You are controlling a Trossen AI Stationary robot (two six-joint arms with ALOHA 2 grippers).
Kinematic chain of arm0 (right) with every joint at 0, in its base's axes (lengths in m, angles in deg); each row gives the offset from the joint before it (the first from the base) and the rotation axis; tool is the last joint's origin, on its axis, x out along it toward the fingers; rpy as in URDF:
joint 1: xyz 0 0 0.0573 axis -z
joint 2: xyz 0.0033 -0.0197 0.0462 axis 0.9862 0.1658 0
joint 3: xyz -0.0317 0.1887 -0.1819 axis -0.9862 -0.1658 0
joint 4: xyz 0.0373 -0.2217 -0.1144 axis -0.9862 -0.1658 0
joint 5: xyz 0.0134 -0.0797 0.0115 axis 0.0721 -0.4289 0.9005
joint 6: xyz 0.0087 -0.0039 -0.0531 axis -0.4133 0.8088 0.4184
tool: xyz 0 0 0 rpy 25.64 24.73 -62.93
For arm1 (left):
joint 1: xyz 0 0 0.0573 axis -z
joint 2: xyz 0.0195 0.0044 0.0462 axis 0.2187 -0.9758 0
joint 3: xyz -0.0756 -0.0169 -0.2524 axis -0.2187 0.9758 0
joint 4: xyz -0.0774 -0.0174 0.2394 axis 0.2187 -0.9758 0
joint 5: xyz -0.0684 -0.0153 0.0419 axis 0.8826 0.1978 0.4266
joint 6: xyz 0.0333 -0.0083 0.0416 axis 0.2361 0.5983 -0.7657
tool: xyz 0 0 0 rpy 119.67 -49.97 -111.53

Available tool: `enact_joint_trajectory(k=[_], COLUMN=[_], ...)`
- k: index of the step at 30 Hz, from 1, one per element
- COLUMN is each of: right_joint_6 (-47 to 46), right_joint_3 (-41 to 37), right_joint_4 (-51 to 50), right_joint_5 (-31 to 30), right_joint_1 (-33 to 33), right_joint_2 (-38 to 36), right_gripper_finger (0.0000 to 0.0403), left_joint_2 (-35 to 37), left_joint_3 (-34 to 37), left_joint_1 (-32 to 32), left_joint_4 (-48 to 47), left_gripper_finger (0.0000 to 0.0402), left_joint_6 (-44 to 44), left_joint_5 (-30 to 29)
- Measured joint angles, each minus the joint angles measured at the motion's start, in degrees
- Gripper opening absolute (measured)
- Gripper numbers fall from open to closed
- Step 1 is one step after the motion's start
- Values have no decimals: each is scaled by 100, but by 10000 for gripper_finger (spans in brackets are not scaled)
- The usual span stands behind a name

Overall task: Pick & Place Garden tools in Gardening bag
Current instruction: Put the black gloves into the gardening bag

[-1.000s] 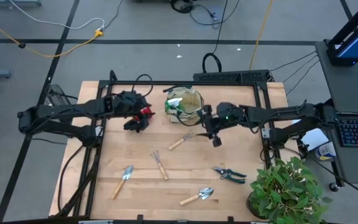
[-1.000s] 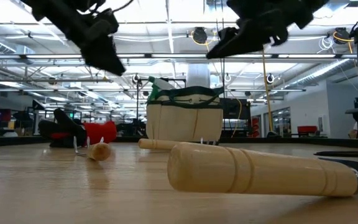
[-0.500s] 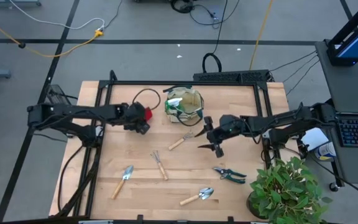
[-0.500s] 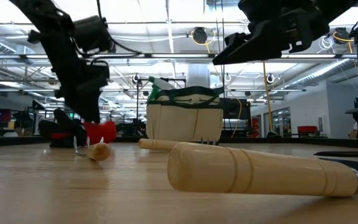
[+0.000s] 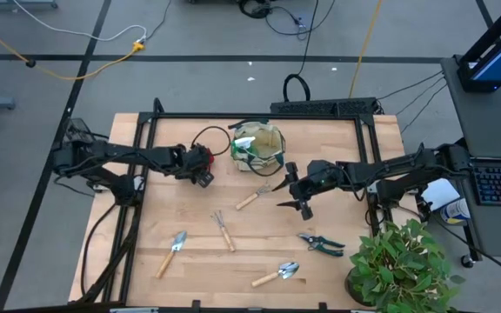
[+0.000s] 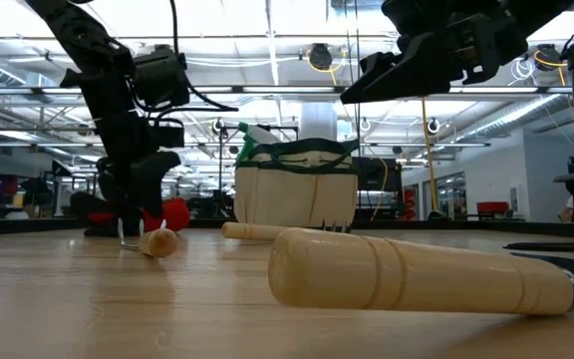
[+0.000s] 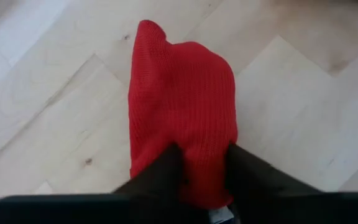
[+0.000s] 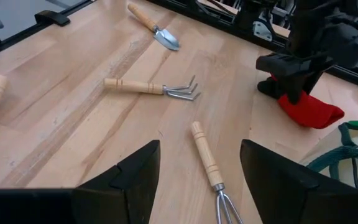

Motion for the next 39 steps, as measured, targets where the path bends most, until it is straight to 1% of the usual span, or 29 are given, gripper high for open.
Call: enact_joint_trajectory(k=[3, 4, 5, 9, 12, 14, 18, 20, 22, 25, 28, 30, 36, 39], right_joint_6=[0, 0, 0, 0, 0, 0, 0, 4, 28, 115, 114, 114, 114, 114], right_joint_3=[0, 0, 1, 2, 4, 7, 7, 7, 7, 7, 7, 7, 7, 7], right_joint_4=[-5, -2, -1, -26, -61, -41, -60, -71, -77, -87, -112, -132, -278, -295], right_joint_5=[-8, -8, -8, -8, -9, -10, -20, -137, -276, -442, -442, -441, -443, -441], right_joint_1=[0, 0, 0, 0, 0, 0, 0, 0, 0, 1, 2, 2, 2, 2], right_joint_2=[0, -2, -2, -2, -2, -2, -2, -2, -2, -2, -2, -2, -2, -2], right_gripper_finger=[212, 212, 212, 212, 212, 212, 212, 212, 212, 212, 212, 212, 212, 212], left_joint_2=[57, 57, 53, 275, 680, 1017, 1607, 1786, 1856, 1782, 1490, 1173, -85, -725], left_joint_3=[0, -2, -2, -25, -208, -411, -870, -1140, -1430, -1827, -2117, -2267, -2810, -3182], left_joint_1=[-79, -93, -94, -41, 112, 215, 491, 624, 730, 833, 831, 792, 605, 523], left_joint_4=[2, 22, 47, 81, -91, -322, -1026, -887, -591, 112, 956, 1349, 2582, 2721], left_gripper_finger=[39, 24, 17, 25, 16, 15, 15, 15, 15, 15, 15, 15, 15, 15], left_joint_6=[-4, -19, -23, -46, -52, -18, 131, -185, -581, -1346, -2031, -2376, -2791, -2820], left_joint_5=[164, 183, 193, 268, 257, -76, -1133, -1415, -1479, -1470, -1290, -1037, 312, 803])
